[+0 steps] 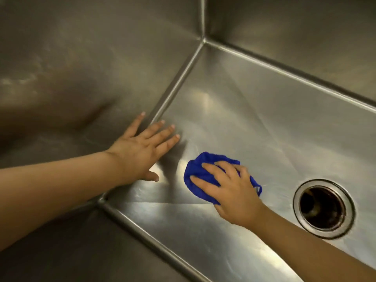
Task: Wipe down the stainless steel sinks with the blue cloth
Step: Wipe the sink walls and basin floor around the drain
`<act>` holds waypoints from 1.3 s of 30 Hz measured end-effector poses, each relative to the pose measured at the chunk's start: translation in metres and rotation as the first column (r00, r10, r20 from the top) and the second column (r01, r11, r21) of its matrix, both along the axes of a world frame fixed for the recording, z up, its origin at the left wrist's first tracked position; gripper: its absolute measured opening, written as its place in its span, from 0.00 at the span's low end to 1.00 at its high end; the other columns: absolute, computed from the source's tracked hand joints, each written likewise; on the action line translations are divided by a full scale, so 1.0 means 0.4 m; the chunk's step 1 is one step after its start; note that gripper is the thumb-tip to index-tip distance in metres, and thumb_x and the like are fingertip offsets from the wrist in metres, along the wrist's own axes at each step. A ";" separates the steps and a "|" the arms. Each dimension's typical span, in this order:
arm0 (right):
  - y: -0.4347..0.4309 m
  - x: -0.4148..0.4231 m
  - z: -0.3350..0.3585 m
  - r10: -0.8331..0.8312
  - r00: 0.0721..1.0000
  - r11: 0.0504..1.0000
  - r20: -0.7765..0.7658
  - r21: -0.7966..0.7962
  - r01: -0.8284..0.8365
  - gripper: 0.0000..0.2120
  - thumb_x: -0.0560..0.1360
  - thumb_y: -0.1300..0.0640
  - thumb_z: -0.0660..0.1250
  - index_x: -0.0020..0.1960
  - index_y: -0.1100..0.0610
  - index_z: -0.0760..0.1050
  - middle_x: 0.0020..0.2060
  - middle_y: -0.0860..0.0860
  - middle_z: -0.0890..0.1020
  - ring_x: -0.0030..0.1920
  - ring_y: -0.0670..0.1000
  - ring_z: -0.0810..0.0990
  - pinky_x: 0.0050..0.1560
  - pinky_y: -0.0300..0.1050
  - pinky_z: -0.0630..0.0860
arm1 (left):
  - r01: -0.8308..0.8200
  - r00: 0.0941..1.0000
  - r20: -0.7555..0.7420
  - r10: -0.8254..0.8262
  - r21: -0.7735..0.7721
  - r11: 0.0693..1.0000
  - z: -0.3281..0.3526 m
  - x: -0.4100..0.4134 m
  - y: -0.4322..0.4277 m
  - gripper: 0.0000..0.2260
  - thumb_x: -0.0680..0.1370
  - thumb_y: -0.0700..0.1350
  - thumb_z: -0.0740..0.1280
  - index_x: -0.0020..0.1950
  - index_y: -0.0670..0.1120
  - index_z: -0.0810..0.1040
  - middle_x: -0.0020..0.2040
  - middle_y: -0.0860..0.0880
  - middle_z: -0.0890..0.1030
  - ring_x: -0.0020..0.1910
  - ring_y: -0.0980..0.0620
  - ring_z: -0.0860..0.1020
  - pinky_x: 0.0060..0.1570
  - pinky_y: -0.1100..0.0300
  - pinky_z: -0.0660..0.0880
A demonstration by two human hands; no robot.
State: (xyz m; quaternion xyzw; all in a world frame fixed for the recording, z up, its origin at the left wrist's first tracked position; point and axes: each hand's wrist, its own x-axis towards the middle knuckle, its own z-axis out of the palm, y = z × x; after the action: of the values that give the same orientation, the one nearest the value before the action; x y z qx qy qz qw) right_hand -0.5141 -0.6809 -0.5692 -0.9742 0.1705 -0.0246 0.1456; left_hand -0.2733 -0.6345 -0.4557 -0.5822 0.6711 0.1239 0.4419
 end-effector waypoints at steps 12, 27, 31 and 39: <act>-0.119 -0.067 -0.007 -0.459 0.886 0.887 0.065 -0.019 0.461 0.34 0.64 0.54 0.67 0.70 0.44 0.69 0.69 0.56 0.68 0.62 0.59 0.65 0.57 0.61 0.63 | 0.002 0.991 -0.137 -0.011 -0.065 0.998 -0.072 -0.055 -0.046 0.43 0.77 0.67 0.53 0.69 0.51 0.21 0.76 0.50 0.30 0.76 0.48 0.34 0.70 0.39 0.34; -0.129 -0.168 -0.008 -0.622 0.782 0.783 0.029 -0.001 0.622 0.31 0.67 0.53 0.60 0.71 0.45 0.67 0.70 0.56 0.66 0.64 0.62 0.64 0.61 0.67 0.63 | -0.054 0.995 -0.089 0.048 -0.060 0.997 -0.053 -0.043 -0.015 0.44 0.76 0.68 0.54 0.65 0.53 0.18 0.69 0.53 0.25 0.68 0.53 0.27 0.60 0.43 0.22; 0.065 -0.193 -0.015 -0.200 0.974 0.977 0.108 -0.051 0.206 0.35 0.62 0.54 0.71 0.69 0.43 0.69 0.68 0.51 0.69 0.63 0.58 0.69 0.61 0.62 0.61 | -0.088 0.995 0.036 0.088 0.016 0.996 0.023 -0.055 0.009 0.43 0.77 0.68 0.53 0.67 0.51 0.20 0.75 0.50 0.28 0.71 0.51 0.28 0.69 0.39 0.32; -0.096 -0.056 0.005 -0.407 0.910 0.913 0.084 -0.010 0.409 0.34 0.62 0.58 0.71 0.67 0.46 0.72 0.66 0.56 0.72 0.61 0.57 0.65 0.56 0.65 0.66 | 0.137 0.963 0.218 -0.160 0.119 0.983 0.092 -0.005 0.021 0.44 0.78 0.64 0.57 0.74 0.48 0.27 0.77 0.45 0.32 0.76 0.45 0.35 0.66 0.37 0.29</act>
State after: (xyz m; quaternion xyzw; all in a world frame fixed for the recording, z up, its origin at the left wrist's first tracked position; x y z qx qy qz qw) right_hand -0.5365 -0.7192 -0.5672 -0.9173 0.3637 -0.0958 0.1309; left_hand -0.2751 -0.6263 -0.4187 -0.5171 0.6509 0.0574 0.5529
